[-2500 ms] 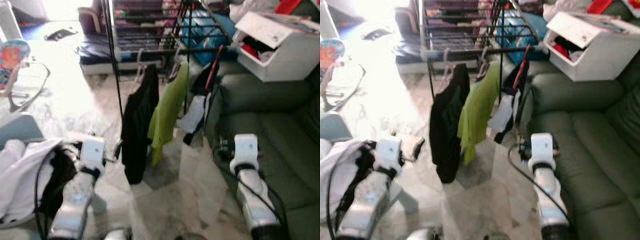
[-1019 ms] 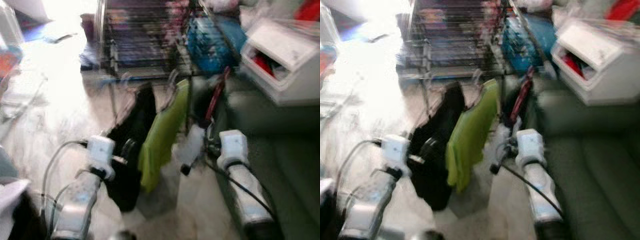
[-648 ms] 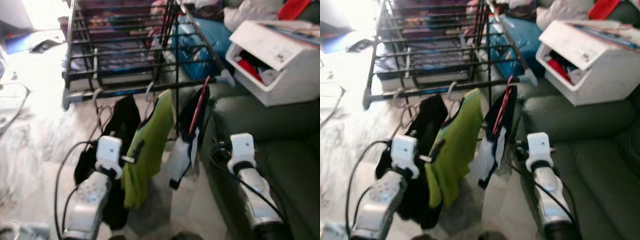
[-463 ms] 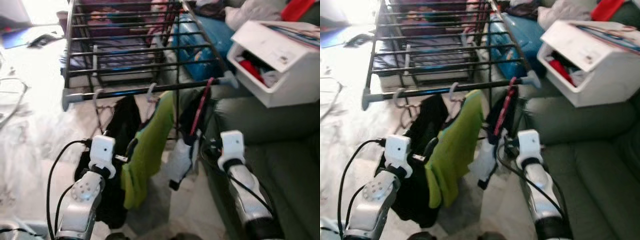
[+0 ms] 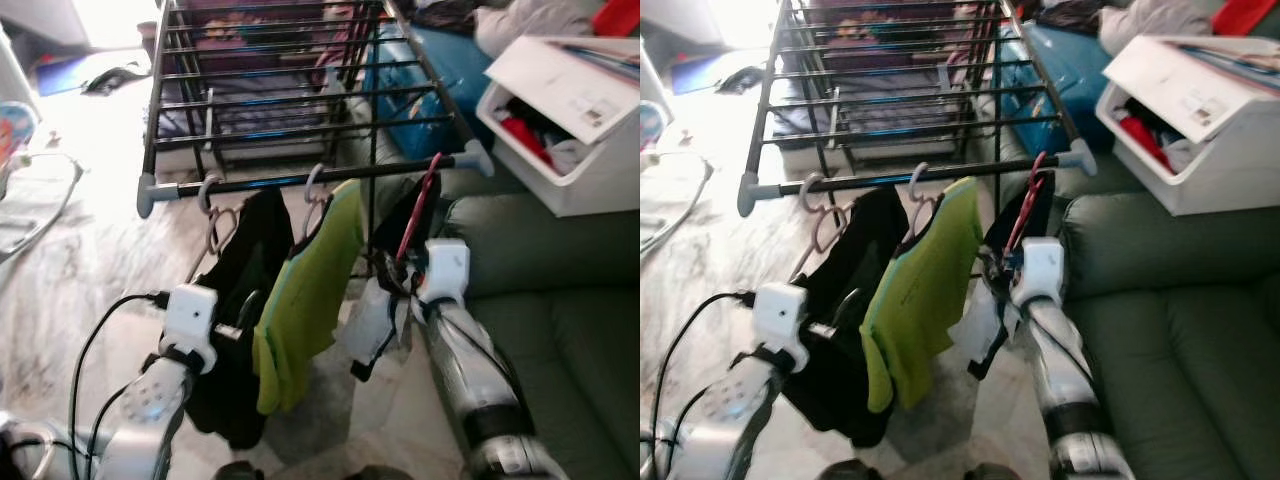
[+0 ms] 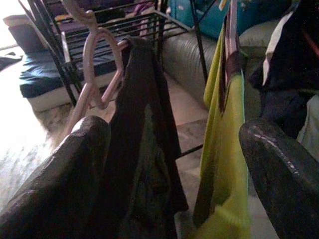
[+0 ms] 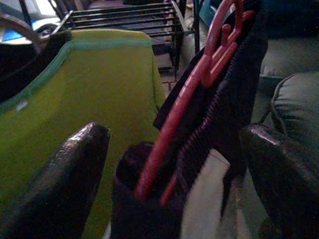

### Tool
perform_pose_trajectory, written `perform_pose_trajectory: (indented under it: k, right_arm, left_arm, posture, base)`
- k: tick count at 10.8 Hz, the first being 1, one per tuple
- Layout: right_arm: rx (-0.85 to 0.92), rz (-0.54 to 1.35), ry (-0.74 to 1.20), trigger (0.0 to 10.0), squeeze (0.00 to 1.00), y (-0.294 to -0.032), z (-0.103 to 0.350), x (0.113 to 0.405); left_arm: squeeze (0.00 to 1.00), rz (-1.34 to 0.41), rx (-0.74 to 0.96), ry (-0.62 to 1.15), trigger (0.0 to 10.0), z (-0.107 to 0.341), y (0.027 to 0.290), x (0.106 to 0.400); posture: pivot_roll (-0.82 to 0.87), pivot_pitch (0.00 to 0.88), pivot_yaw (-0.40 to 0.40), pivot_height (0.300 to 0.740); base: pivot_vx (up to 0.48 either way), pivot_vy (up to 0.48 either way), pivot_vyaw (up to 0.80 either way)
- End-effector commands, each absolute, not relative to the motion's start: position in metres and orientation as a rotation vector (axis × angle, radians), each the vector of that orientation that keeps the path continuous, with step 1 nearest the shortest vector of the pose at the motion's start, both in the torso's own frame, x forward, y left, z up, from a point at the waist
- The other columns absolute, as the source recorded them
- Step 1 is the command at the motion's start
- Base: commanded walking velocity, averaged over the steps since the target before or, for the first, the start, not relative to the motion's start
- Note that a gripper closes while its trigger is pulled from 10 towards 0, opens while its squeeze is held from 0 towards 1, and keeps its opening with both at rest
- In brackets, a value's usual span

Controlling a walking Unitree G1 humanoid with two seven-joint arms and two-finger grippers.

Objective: Hang hanger

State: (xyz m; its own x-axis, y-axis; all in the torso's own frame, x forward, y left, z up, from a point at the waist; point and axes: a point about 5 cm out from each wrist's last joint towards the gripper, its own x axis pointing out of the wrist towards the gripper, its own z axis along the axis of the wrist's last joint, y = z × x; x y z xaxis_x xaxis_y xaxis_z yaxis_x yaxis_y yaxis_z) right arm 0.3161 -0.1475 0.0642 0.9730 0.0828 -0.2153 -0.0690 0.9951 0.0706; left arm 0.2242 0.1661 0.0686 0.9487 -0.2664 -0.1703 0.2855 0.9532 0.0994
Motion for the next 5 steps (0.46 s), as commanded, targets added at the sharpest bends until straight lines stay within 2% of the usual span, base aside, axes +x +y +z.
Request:
perform_pose_trajectory:
  k: [1, 3, 5]
  right_arm:
    - [0.084, 0.065, 0.24, 10.0, 0.0, -0.143, 0.065, 0.323]
    - [0.048, 0.068, 0.274, 10.0, 0.0, -0.13, 0.069, 0.338]
    - [0.042, -0.009, 0.331, 10.0, 0.0, -0.125, 0.073, 0.351]
  left_arm:
    - [0.0, -0.29, 0.142, 0.159, 10.0, 0.072, 0.167, 0.222]
    - [0.0, -0.298, 0.151, 0.17, 10.0, 0.074, 0.168, 0.216]
    - [0.0, -0.297, 0.154, 0.187, 10.0, 0.074, 0.169, 0.215]
  posture:
    - [0.05, 0.049, 0.017, 0.74]
    - [0.08, 0.074, 0.019, 0.74]
    - [0.07, 0.085, 0.017, 0.74]
  base:
    - [0.0, 0.0, 0.0]
    - [0.0, 0.0, 0.0]
    - [0.0, 0.0, 0.0]
